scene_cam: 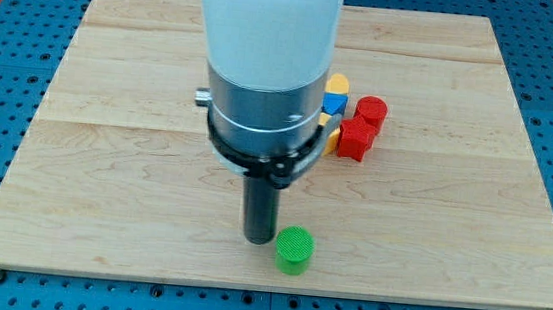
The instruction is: Push the green circle closer to the red circle
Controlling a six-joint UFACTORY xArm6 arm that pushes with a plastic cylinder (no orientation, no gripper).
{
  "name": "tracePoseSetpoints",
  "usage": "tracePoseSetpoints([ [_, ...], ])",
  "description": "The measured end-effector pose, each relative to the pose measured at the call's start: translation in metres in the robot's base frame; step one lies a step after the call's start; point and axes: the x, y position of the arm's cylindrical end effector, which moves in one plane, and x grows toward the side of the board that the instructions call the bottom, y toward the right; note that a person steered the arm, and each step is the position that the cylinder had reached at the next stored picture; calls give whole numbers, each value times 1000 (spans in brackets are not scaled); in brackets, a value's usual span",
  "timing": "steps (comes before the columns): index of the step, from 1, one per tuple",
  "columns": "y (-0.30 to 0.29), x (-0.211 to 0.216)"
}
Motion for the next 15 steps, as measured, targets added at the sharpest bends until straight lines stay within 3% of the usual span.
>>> tracePoseSetpoints([
  [1,-50,17],
  [2,17,50],
  [3,91,37],
  [4,105,-14],
  [6,130,35],
  [7,75,49],
  [8,43,40],
  [9,47,17],
  [11,133,-65],
  [13,181,-123],
  [15,238,-110],
])
